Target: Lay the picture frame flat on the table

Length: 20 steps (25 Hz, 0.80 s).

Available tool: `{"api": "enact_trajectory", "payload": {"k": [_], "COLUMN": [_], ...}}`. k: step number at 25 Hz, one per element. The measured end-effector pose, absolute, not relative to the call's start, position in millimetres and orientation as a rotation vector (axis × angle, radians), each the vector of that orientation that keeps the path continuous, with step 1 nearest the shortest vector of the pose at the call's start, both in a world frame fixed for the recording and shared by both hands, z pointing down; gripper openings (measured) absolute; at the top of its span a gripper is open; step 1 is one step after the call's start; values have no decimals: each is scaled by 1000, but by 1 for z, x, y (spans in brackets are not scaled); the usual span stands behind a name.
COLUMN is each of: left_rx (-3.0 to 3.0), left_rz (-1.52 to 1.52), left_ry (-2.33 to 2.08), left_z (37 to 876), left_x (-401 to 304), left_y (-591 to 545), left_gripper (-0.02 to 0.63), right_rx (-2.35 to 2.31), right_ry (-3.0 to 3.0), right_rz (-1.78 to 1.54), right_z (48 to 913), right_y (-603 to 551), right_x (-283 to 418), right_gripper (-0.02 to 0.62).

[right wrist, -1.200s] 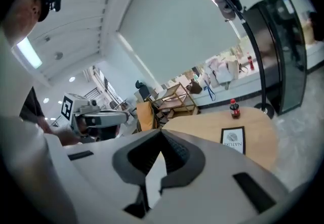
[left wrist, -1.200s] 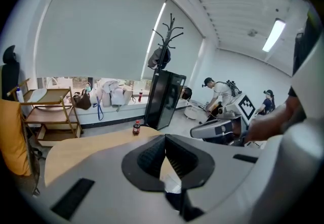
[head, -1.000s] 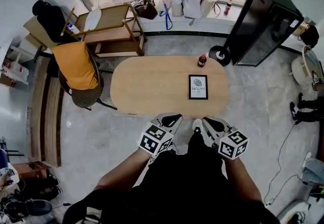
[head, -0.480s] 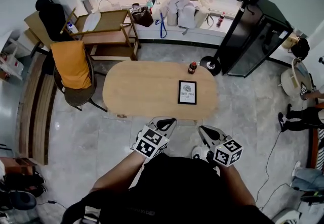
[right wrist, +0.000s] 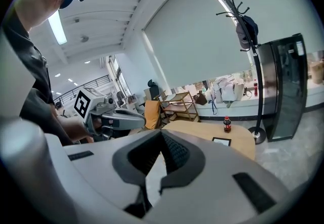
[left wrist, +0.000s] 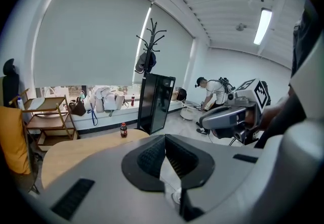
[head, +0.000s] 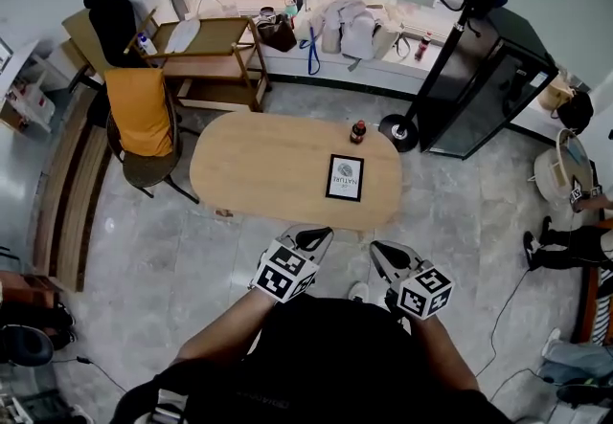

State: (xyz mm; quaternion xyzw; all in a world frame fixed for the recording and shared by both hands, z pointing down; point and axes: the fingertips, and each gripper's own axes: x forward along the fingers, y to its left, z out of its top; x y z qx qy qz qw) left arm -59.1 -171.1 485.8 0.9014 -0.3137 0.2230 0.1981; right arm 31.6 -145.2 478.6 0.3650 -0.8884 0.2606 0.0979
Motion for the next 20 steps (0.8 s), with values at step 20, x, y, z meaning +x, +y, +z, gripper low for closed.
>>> {"api": "enact_trajectory", "payload": {"k": [20], "left_rx": [2550], "left_rz": [697], "left_ry": [-851], "left_z": [484], "left_x": [-38], "left_y": [-164], "left_gripper": [5], "right_rx": [1125], "right_ry": [-2669], "right_rz": [792], "right_z": [486], "right_y": [-149], "right_x": [48], "right_gripper": [2]}}
